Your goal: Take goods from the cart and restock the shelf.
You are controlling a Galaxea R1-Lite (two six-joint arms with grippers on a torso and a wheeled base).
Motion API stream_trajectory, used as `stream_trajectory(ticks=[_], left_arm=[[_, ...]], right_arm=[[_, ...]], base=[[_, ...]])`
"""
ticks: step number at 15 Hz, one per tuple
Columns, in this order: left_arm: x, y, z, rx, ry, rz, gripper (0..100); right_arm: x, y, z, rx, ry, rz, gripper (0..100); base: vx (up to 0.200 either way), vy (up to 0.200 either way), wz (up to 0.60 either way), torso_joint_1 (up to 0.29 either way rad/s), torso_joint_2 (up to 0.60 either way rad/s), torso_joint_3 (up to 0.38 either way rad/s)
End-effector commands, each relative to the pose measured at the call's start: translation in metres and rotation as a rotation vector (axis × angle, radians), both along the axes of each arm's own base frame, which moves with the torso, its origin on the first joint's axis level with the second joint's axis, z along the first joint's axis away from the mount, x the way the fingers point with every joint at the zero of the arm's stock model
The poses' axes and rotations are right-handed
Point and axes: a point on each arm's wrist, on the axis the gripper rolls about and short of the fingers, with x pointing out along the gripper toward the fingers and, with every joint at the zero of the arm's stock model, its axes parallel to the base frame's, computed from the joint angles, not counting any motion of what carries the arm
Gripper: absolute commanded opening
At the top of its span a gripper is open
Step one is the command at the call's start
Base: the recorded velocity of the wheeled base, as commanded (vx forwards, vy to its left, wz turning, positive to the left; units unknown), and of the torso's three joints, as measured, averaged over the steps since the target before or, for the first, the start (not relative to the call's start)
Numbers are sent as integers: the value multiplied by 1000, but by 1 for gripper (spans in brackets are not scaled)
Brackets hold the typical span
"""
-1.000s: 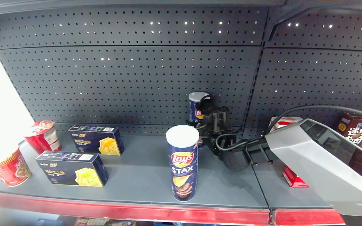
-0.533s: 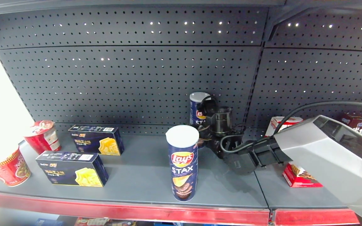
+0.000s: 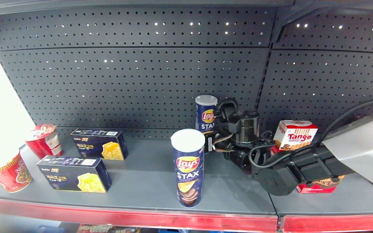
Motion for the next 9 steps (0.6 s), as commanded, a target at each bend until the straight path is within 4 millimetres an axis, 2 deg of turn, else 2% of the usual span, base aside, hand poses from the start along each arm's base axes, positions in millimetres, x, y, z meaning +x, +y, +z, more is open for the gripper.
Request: stream_trajectory(ticks=[1,3,9], left_arm=[[0,0,0,0,1,1,100],[0,0,0,0,1,1,100],[0,0,0,0,1,1,100]], right_arm=[[-15,-14,8,-6,4,-2,100],[-18,-20,2,-14,12,-17,100],[-1,-45,-4,-32,24,-172,100]], base=[[0,0,0,0,0,0],[0,0,0,0,0,0],[0,0,0,0,0,0]])
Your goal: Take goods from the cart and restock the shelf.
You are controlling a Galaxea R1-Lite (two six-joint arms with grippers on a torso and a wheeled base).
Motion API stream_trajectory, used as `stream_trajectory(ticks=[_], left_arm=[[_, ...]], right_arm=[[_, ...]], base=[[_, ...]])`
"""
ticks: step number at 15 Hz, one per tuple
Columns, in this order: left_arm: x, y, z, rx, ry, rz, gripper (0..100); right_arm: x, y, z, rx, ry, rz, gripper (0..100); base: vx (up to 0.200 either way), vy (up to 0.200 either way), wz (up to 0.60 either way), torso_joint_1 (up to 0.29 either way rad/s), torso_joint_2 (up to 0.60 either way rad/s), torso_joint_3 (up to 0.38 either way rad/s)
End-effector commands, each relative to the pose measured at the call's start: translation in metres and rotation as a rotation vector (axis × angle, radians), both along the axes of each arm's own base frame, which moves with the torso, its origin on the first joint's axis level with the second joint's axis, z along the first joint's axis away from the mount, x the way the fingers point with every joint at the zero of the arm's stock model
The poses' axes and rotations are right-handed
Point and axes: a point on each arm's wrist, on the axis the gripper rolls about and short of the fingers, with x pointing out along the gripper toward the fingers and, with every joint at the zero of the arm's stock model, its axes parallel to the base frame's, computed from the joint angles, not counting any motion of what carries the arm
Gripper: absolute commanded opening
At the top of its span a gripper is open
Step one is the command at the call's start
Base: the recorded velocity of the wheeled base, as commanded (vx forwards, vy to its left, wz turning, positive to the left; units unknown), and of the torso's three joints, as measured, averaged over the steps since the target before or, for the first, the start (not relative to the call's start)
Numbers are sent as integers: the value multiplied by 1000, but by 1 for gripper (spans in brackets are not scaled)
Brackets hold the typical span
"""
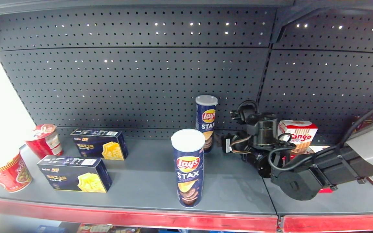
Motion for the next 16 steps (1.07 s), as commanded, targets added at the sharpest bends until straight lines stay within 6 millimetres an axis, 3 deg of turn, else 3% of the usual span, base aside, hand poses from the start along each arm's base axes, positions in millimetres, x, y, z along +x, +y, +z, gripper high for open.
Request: stream_trajectory(ticks=[1,6,9,16], left_arm=[[0,0,0,0,1,2,100],[0,0,0,0,1,1,100],[0,0,0,0,1,1,100],[0,0,0,0,1,1,100]], right_arm=[[4,-5,-1,-1,2,-17,100],[24,-11,-21,-19,28,-63,100],[36,0,-29,-9,23,-44,100],[34,12,-32,-5,20,-15,100]], base=[[0,0,0,0,0,0],[0,0,0,0,0,0],[0,0,0,0,0,0],[0,0,0,0,0,0]])
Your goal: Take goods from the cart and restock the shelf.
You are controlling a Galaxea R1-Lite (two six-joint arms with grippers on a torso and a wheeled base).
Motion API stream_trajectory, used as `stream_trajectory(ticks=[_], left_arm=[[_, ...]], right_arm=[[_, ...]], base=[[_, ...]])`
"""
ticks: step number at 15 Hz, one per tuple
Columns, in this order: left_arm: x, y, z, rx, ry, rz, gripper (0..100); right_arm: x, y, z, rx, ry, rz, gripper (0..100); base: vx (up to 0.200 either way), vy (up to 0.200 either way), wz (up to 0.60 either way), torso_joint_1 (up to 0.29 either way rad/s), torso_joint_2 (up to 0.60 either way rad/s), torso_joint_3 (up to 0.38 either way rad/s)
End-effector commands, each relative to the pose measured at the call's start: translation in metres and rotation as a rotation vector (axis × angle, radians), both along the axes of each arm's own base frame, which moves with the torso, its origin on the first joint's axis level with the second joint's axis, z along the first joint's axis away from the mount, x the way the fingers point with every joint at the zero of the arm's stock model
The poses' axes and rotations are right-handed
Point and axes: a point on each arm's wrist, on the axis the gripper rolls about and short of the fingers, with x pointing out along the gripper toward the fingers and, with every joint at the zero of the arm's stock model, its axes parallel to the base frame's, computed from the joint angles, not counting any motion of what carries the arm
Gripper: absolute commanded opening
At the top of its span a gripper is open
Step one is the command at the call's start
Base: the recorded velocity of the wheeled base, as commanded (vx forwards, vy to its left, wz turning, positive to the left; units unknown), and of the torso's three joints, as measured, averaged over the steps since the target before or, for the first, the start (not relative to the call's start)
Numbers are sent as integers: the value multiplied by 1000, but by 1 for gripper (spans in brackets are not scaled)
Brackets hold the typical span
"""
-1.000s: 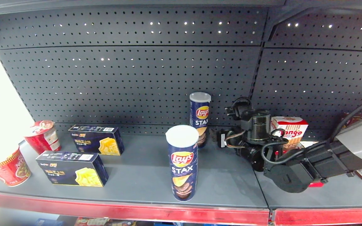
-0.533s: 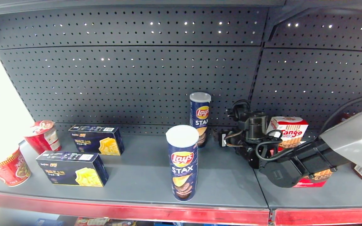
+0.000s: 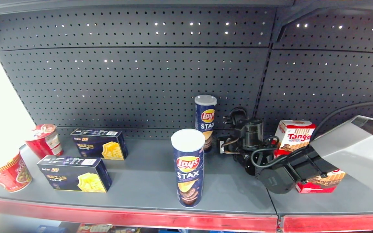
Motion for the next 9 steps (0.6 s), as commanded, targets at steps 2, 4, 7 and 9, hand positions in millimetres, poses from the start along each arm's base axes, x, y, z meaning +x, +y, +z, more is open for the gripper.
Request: stream_trajectory(ticks=[2,4,7,9], left_arm=[[0,0,0,0,1,0,100],[0,0,0,0,1,0,100],[0,0,0,0,1,0,100],[0,0,0,0,1,0,100]], right_arm=[[-2,5,-1,2,-3,17,100],[-4,9,-1,8,-10,33,100],[-6,13,-4,5,-6,42,100],[-7,14,-4,5,-6,45,100]], base=[[0,0,0,0,0,0],[0,0,0,0,0,0],[0,0,0,0,0,0],[0,0,0,0,0,0]])
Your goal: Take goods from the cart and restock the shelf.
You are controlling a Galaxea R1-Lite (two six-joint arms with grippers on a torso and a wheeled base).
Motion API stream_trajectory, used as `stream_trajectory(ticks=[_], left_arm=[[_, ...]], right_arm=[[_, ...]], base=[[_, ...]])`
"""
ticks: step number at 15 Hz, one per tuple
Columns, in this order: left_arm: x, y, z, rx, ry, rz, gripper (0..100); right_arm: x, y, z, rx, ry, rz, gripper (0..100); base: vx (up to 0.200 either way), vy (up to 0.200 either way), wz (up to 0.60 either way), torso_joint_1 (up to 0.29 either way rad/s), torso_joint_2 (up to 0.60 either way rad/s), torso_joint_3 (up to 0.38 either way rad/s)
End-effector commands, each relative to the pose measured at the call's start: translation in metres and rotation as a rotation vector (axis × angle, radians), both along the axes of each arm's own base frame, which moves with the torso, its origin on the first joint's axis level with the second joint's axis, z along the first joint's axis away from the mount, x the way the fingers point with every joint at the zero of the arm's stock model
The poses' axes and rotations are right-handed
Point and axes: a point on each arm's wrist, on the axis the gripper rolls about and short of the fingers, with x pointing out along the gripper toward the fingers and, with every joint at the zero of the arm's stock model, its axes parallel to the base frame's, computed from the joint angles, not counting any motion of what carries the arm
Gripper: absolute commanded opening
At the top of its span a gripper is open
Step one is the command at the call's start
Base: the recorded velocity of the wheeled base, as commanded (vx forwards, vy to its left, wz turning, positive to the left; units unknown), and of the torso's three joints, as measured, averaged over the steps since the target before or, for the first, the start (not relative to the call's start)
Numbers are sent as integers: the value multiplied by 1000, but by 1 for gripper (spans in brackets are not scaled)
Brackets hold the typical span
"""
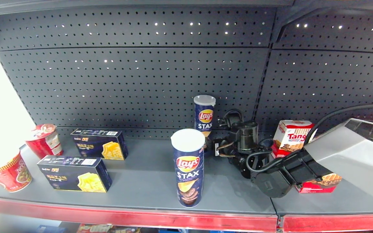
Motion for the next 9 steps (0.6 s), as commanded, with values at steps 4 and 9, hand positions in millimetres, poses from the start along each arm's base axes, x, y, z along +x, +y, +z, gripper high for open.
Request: stream_trajectory(ticks=[4,9], left_arm=[[0,0,0,0,1,0,100],[0,0,0,0,1,0,100]], right_arm=[[-2,-1,2,1,-2,0,100],[-15,-6,26,23,-38,8,100]], base=[[0,0,0,0,0,0],[0,0,0,0,0,0]])
